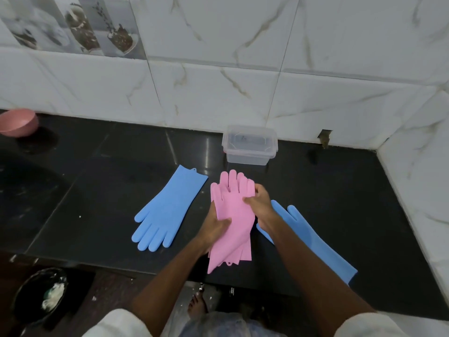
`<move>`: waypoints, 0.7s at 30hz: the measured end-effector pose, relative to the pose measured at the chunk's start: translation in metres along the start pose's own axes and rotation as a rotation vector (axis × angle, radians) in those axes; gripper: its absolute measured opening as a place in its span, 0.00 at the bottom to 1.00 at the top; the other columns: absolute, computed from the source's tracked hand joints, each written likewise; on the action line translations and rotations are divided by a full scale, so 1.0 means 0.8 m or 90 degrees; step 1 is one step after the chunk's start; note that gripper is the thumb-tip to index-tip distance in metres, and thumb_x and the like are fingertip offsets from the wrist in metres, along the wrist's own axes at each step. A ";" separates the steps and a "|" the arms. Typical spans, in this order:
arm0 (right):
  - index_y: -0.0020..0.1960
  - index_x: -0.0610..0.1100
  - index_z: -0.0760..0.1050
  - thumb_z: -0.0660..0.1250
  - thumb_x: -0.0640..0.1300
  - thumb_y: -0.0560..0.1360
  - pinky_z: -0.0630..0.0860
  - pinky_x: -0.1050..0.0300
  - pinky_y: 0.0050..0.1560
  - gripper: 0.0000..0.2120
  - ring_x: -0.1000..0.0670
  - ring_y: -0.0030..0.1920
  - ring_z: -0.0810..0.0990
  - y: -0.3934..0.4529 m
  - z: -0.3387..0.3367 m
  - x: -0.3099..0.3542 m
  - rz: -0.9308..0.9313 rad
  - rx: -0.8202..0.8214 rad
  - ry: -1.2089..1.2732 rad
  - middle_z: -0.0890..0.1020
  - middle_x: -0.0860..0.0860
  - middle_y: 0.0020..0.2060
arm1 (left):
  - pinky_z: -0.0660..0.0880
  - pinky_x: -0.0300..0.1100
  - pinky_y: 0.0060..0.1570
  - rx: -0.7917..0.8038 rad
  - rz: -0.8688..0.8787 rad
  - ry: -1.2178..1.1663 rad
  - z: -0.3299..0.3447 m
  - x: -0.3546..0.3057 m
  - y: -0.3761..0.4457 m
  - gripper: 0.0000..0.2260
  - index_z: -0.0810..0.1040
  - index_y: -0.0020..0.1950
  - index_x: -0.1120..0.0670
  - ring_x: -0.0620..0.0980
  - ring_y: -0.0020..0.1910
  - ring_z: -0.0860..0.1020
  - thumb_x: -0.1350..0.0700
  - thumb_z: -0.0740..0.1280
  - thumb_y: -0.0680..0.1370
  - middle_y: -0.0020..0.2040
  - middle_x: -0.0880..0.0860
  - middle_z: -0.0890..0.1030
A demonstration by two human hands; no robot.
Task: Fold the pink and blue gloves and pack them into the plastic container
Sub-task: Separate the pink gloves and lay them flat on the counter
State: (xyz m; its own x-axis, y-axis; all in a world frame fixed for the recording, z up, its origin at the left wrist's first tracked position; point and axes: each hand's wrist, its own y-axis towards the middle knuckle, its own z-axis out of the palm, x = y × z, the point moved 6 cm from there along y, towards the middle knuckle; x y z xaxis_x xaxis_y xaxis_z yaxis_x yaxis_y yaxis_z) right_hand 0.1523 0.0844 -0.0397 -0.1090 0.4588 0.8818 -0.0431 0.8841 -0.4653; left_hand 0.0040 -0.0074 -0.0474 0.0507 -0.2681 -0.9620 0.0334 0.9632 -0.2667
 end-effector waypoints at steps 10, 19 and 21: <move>0.71 0.43 0.70 0.69 0.33 0.78 0.81 0.39 0.64 0.22 0.43 0.61 0.82 0.007 0.000 -0.002 0.049 -0.027 -0.103 0.81 0.45 0.61 | 0.72 0.61 0.74 -0.117 -0.187 0.216 -0.028 0.015 0.024 0.25 0.62 0.80 0.55 0.57 0.73 0.75 0.54 0.66 0.85 0.76 0.56 0.73; 0.69 0.44 0.76 0.61 0.25 0.76 0.83 0.45 0.62 0.26 0.44 0.58 0.83 0.004 -0.010 0.013 -0.051 -0.099 -0.158 0.83 0.47 0.55 | 0.77 0.57 0.70 -0.129 -0.219 0.170 -0.022 0.018 0.026 0.21 0.67 0.74 0.54 0.55 0.66 0.78 0.56 0.67 0.82 0.70 0.55 0.77; 0.70 0.45 0.76 0.60 0.26 0.78 0.82 0.49 0.62 0.26 0.46 0.57 0.82 0.007 -0.010 0.015 -0.056 -0.099 -0.179 0.83 0.49 0.56 | 0.77 0.56 0.69 -0.135 -0.211 0.202 -0.022 0.021 0.026 0.20 0.68 0.73 0.55 0.55 0.66 0.79 0.54 0.67 0.83 0.69 0.54 0.78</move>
State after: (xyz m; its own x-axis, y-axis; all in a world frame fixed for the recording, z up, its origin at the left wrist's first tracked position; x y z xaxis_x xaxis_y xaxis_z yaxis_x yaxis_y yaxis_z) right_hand 0.1584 0.0953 -0.0311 -0.3820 0.3574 0.8523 0.0857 0.9319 -0.3524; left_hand -0.0119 0.0082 -0.0703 -0.2358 -0.5729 -0.7850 -0.2092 0.8187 -0.5347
